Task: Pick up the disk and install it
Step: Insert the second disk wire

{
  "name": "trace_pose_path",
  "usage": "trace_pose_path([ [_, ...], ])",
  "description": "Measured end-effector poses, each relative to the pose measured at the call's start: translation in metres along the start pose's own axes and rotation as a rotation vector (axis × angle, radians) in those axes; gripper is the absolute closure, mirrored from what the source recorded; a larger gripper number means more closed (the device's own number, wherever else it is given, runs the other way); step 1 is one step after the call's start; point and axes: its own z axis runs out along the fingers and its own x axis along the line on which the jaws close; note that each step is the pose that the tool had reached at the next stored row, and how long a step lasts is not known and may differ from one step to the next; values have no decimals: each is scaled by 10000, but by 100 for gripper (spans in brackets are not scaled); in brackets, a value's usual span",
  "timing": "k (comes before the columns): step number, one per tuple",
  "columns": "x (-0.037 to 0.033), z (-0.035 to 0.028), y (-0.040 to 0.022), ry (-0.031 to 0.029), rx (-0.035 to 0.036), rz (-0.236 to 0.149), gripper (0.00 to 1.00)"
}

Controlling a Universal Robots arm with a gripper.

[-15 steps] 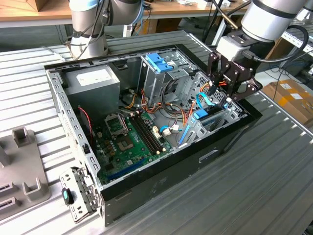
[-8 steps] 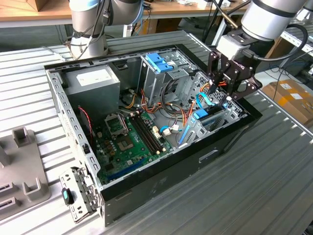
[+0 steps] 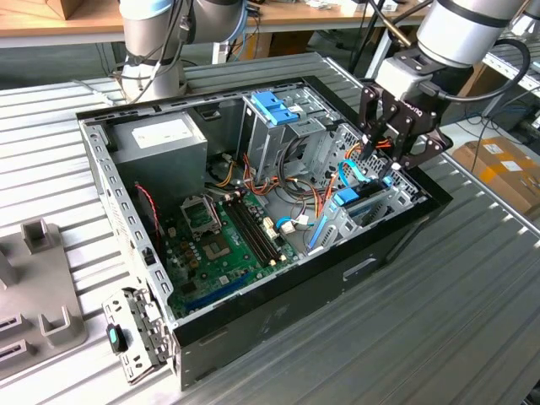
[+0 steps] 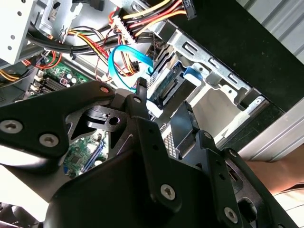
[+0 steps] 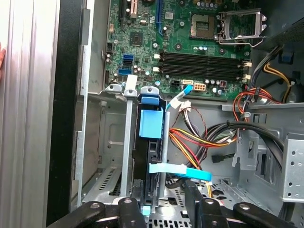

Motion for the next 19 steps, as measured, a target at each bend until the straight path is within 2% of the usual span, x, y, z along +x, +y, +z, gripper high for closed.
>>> trace_pose_path([
  [14,-12,0,-24,1,0,-21,53],
  [19,-11,0,-33,-1,0,-197,53],
])
